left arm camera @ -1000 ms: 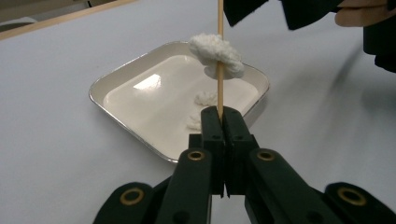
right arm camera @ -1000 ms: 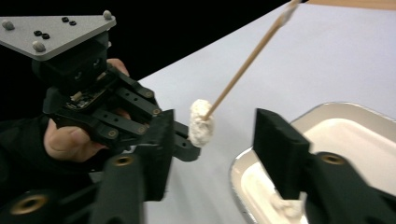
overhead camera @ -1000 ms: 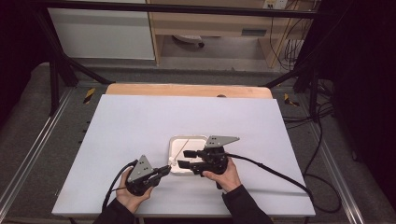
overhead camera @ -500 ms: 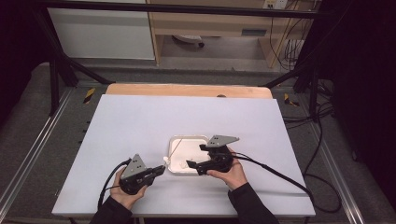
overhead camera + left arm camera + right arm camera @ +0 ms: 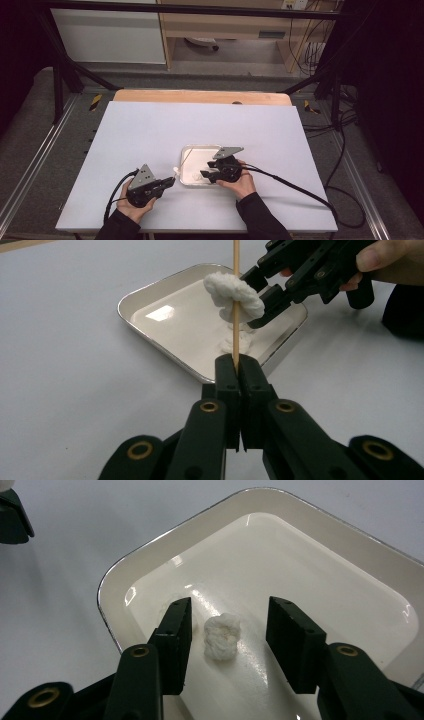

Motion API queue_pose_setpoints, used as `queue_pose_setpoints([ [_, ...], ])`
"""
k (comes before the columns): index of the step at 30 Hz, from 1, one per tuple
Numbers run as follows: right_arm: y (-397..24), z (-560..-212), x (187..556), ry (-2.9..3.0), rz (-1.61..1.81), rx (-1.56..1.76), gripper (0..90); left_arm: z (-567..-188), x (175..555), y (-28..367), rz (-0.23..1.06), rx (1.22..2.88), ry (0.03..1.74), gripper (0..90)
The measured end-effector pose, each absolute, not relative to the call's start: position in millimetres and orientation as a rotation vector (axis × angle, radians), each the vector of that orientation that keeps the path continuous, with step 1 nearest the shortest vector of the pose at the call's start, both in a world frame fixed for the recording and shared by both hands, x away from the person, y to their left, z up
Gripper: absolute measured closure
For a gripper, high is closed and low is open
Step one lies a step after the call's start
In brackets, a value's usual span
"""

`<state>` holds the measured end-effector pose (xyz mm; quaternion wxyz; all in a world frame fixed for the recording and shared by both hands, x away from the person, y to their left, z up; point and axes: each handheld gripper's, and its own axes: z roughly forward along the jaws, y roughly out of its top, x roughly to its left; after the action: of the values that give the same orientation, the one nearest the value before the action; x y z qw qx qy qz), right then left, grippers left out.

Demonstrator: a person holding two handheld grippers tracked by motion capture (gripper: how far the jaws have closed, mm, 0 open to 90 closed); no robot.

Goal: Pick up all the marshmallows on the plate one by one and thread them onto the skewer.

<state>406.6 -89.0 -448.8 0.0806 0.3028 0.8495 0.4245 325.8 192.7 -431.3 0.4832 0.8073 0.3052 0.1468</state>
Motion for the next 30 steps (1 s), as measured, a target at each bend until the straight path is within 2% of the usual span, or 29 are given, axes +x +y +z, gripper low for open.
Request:
queue_pose_setpoints([
  [12,-86.7,-455.1,405.7,2.566,1.249,0.865,74.1,-431.6,326.0,193.3,0.353,1.959,0.752,88.9],
  [17,-89.6,-449.0,404.3,2.552,1.263,0.879,75.7,-431.8,325.5,193.0,0.351,1.958,0.748,88.9],
  [30,-111.9,-396.6,393.2,2.449,1.482,0.843,76.6,-431.8,323.4,188.9,0.343,1.963,0.732,88.9],
])
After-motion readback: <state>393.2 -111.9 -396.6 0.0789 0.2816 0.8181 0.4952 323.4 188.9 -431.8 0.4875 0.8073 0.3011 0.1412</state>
